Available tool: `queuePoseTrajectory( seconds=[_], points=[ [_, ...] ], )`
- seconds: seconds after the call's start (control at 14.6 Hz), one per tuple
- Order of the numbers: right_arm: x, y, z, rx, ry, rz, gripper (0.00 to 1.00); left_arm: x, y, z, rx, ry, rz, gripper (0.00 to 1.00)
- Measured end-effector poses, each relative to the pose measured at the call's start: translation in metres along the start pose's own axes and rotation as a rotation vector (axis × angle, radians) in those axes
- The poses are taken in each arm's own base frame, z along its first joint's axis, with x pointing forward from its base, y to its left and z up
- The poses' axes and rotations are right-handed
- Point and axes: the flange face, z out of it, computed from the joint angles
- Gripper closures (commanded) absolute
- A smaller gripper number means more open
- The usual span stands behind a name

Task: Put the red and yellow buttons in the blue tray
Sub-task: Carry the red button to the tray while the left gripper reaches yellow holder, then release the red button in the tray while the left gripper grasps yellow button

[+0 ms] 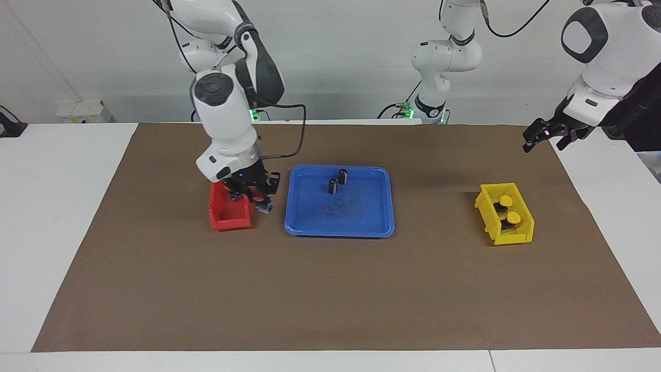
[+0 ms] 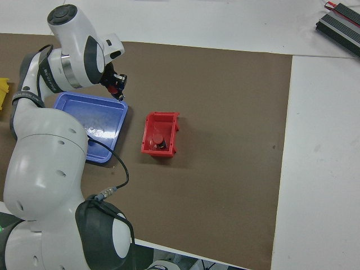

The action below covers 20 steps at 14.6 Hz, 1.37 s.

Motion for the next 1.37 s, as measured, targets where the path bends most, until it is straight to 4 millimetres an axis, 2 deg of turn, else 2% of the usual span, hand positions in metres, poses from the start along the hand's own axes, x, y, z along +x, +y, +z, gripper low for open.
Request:
queuePoseTrajectory(
  seconds=[0.14, 0.21, 0.41, 0.62, 0.75, 0.82, 0.89, 0.96, 1.1, 1.17, 1.3, 1.37],
  points=[
    [-0.019, -0.064, 0.026, -0.040, 0.010, -0.003, 0.84, -0.001, -0.007, 0.005, 0.001, 0.025, -0.012, 0.01],
    [-0.024, -0.084, 0.040, -0.064, 0.016, -0.009, 0.84, -0.001, -0.009, 0.009, 0.002, 0.035, -0.016, 0.07],
    [-0.028, -0.104, 0.072, -0.088, 0.009, -0.033, 0.83, 0.004, -0.014, 0.038, 0.007, 0.064, -0.024, 0.28],
    [-0.032, -0.115, 0.094, -0.076, 0.018, -0.031, 0.78, 0.024, -0.012, 0.078, 0.021, 0.083, -0.018, 0.29],
    [-0.037, -0.118, 0.108, -0.076, 0.016, -0.034, 0.53, 0.043, -0.007, 0.107, 0.035, 0.103, -0.007, 0.29],
    [-0.040, -0.118, 0.114, -0.077, 0.014, -0.035, 0.34, 0.052, -0.004, 0.124, 0.040, 0.104, 0.000, 0.29],
    [-0.042, -0.116, 0.119, -0.081, 0.010, -0.035, 0.27, 0.058, -0.001, 0.137, 0.044, 0.103, 0.008, 0.29],
    [-0.043, -0.115, 0.121, -0.084, 0.007, -0.035, 0.25, 0.064, 0.004, 0.149, 0.047, 0.103, 0.016, 0.29],
    [-0.039, -0.115, 0.114, -0.082, 0.014, -0.030, 0.24, 0.072, 0.011, 0.164, 0.049, 0.093, 0.029, 0.29],
    [-0.033, -0.113, 0.102, -0.085, 0.019, -0.021, 0.24, 0.074, 0.014, 0.170, 0.045, 0.087, 0.030, 0.29],
    [-0.008, -0.094, 0.058, -0.083, 0.036, 0.018, 0.24, 0.077, 0.014, 0.178, 0.041, 0.080, 0.028, 0.29],
    [0.008, -0.073, 0.033, -0.081, 0.042, 0.022, 0.24, 0.077, 0.015, 0.180, 0.040, 0.077, 0.027, 0.29]
  ],
)
